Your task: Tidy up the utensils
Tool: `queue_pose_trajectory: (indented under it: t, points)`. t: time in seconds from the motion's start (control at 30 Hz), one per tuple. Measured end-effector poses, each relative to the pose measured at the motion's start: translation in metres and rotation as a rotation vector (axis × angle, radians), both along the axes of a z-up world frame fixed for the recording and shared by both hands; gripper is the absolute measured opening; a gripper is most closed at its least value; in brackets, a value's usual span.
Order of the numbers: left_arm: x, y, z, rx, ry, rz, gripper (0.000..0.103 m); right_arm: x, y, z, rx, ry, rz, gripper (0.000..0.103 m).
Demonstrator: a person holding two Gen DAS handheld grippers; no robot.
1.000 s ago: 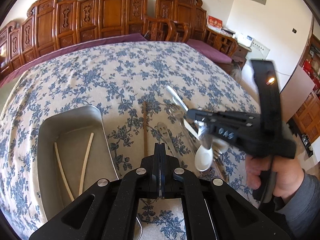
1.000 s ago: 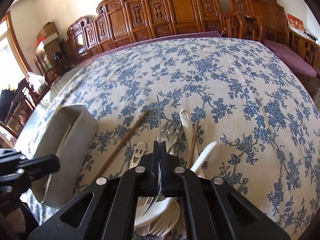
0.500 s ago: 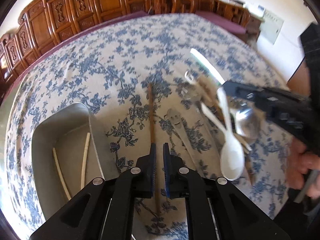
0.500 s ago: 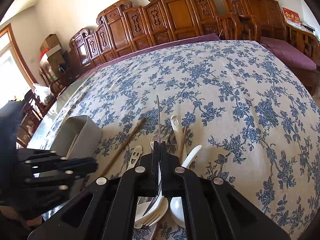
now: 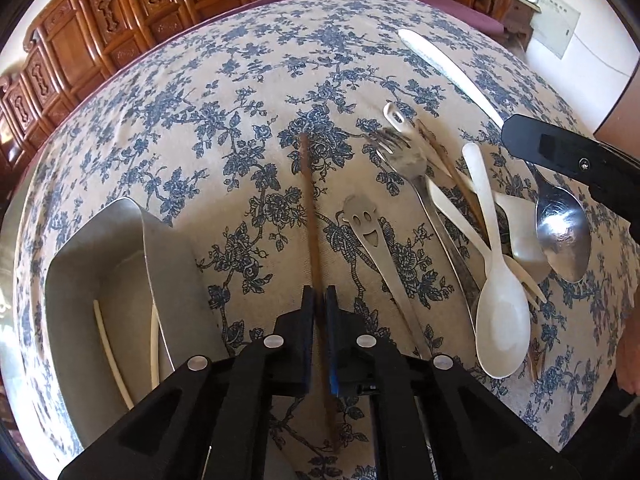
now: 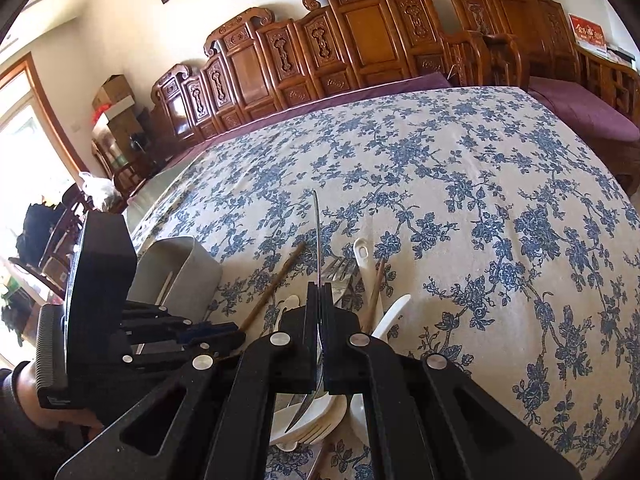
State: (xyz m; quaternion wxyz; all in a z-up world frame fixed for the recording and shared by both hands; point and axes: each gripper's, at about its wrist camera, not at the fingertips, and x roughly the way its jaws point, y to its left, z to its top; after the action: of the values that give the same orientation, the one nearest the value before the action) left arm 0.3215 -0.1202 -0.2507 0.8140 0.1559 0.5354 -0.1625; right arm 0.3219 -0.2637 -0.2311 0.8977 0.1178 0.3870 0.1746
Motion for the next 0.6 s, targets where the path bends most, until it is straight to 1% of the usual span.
queue_pose_trajectory:
  t: [0.13,0.23,0.4,0.5,0.6]
  points:
    - [-0.007,0.006,0.006,-0.008,-0.029,0.009,0.004,0.0,0.004,0.0,-0.002,0.001,0.007,0.002]
    - [-0.018,0.016,0.023,-0.044,-0.065,0.024,0.004,-0.002,0.011,0.001,-0.004,0.0,0.019,0.002]
    - [-0.042,0.038,0.063,-0.125,-0.135,0.05,0.004,-0.009,0.027,0.003,-0.022,-0.006,0.048,0.002]
    - [-0.054,0.051,0.078,-0.161,-0.165,0.061,0.004,-0.014,0.037,0.006,-0.031,-0.013,0.063,0.002]
    - [-0.063,0.065,0.086,-0.193,-0.184,0.073,0.004,-0.018,0.046,0.008,-0.036,-0.014,0.072,0.002]
